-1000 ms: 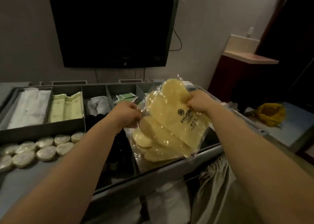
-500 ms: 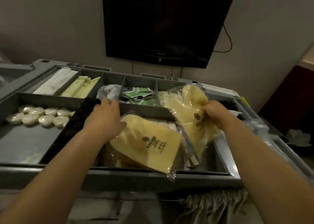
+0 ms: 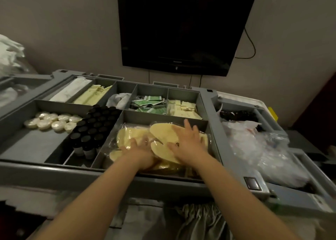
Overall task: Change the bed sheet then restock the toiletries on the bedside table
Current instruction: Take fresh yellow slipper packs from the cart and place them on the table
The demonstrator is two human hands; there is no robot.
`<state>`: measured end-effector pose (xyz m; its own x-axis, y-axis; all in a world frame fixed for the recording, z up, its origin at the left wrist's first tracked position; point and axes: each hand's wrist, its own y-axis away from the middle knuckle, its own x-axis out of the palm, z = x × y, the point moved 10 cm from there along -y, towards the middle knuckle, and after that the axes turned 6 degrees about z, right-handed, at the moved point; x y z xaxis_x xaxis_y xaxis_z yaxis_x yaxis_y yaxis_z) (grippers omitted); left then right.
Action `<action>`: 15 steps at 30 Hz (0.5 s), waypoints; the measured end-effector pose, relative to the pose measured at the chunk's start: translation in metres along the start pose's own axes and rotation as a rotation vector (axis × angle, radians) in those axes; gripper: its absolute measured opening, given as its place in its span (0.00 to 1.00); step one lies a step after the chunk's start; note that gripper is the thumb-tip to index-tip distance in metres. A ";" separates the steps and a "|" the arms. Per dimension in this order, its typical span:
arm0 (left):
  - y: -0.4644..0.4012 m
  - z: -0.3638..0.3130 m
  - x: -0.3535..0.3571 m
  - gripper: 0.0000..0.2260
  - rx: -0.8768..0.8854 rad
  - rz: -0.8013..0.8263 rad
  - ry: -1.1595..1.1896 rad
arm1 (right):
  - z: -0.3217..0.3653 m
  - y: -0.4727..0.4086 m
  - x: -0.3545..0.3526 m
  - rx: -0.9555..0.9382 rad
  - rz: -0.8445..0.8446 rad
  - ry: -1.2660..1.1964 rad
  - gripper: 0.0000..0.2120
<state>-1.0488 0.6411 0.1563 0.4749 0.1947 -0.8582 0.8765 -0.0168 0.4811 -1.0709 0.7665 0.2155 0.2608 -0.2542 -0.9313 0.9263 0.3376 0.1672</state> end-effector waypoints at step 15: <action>-0.008 -0.001 0.002 0.38 0.038 0.011 0.054 | -0.024 0.009 0.028 0.139 0.278 0.088 0.39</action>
<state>-1.0548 0.6427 0.1506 0.4801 0.2473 -0.8416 0.8743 -0.0567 0.4821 -1.0621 0.7837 0.1830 0.4905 -0.0880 -0.8670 0.8526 0.2544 0.4565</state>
